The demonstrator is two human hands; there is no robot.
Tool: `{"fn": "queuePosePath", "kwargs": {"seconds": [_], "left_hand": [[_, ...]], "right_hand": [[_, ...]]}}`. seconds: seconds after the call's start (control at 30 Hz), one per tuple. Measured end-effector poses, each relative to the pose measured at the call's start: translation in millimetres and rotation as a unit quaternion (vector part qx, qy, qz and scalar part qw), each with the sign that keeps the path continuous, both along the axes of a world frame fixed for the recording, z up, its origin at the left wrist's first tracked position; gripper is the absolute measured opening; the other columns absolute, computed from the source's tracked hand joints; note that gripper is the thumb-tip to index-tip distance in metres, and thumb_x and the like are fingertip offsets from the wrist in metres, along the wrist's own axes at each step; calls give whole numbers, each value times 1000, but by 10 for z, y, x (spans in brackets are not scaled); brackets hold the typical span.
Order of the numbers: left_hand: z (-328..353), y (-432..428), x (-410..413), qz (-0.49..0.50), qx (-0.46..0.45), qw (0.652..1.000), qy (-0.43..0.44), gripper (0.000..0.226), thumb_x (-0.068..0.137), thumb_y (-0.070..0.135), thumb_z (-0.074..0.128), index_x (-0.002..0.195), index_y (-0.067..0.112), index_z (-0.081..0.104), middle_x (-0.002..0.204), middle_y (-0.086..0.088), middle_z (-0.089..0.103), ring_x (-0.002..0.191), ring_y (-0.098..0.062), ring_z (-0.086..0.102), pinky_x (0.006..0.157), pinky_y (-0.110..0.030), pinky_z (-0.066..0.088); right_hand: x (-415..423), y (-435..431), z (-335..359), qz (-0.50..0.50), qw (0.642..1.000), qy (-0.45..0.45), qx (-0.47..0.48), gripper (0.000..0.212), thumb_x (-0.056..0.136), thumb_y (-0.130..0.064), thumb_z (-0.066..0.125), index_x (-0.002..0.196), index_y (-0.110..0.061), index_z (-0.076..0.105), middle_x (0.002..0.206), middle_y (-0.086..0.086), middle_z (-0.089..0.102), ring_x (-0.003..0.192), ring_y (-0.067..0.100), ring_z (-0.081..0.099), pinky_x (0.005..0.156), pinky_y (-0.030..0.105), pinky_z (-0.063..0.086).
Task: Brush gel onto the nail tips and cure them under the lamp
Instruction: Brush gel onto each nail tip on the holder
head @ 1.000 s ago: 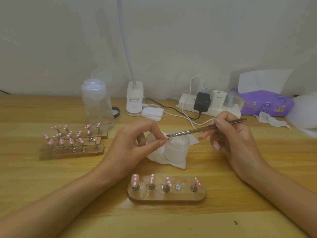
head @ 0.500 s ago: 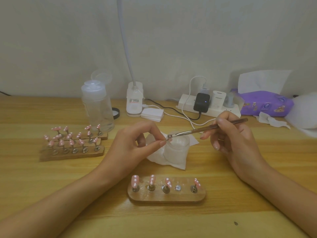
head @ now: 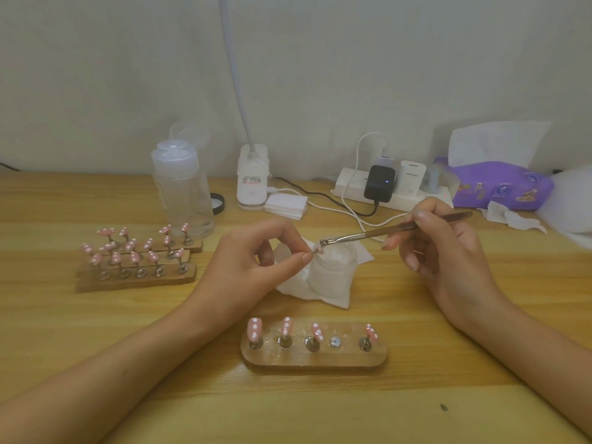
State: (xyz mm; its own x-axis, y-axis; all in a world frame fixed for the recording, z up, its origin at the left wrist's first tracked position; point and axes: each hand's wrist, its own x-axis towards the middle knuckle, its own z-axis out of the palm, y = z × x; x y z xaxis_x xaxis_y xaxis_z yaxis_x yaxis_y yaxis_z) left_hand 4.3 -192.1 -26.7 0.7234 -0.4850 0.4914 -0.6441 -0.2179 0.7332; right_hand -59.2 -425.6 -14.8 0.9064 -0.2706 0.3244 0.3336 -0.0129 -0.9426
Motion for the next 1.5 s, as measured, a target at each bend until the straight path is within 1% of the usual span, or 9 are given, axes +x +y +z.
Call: {"fn": "queuePosePath", "kwargs": {"seconds": [0.17,0.3,0.43,0.57,0.7,0.8,0.93,1.43,1.5], "left_hand": [[-1,-7,4,-2,-3,1000,-1,10,87,14,74,79,16,68,58,32,55,50,-3,41,57,-6,36],[-5,-3,-1,-6,-7,1000,6,9,87,15,74,79,16,69,58,33,55,50,-3,41,56,-6,36],[-13,-3,15,-4,-10,1000,2,11,87,15,75,78,16,69,59,32,56,50,-2,40,55,-5,35],[-29,5,33,-7,-9,1000,-2,11,87,16,76,78,18,69,60,32,57,49,-1,42,55,-6,36],[-25,8,14,-9,-11,1000,10,10,86,18,76,78,19,70,61,31,58,49,-1,42,55,-6,36],[-30,4,30,-5,-15,1000,16,12,85,18,76,77,21,69,64,29,59,50,-2,42,56,-8,36],[-33,6,32,-9,-16,1000,18,13,86,18,76,77,22,68,63,31,59,50,-2,42,55,-7,36],[-36,16,36,-11,-18,1000,22,10,85,22,76,77,23,69,69,28,62,50,-3,43,55,-13,40],[-34,15,29,-10,-15,1000,17,10,85,22,76,78,22,69,65,30,60,50,-3,42,54,-10,39]], "right_hand": [[11,-2,-11,-24,1000,15,0,36,97,-20,49,64,-30,59,66,8,70,42,10,42,40,16,29],[6,14,-2,-1,1000,6,-16,29,91,-28,50,64,-33,60,69,8,72,44,12,45,41,19,29],[27,-2,-17,-24,1000,16,-3,28,90,-26,50,63,-30,59,66,8,71,43,11,42,42,16,32],[18,2,-8,-3,1000,1,-7,28,91,-27,50,65,-30,60,67,9,71,43,12,44,43,22,29],[7,8,-15,-29,999,14,2,39,99,-17,47,63,-28,57,64,8,70,42,10,41,41,17,27],[15,15,-6,-11,1000,0,3,30,92,-24,49,64,-30,59,66,7,71,43,11,44,42,24,25],[30,2,-23,-25,1000,12,-6,27,89,-25,49,64,-28,58,65,7,70,42,10,41,40,19,25],[20,8,-20,-24,999,17,-12,27,89,-26,49,63,-29,58,64,8,69,44,12,43,40,19,26],[18,0,-14,-28,1000,12,2,28,89,-26,49,62,-29,58,63,7,69,44,12,43,38,17,27]]}}
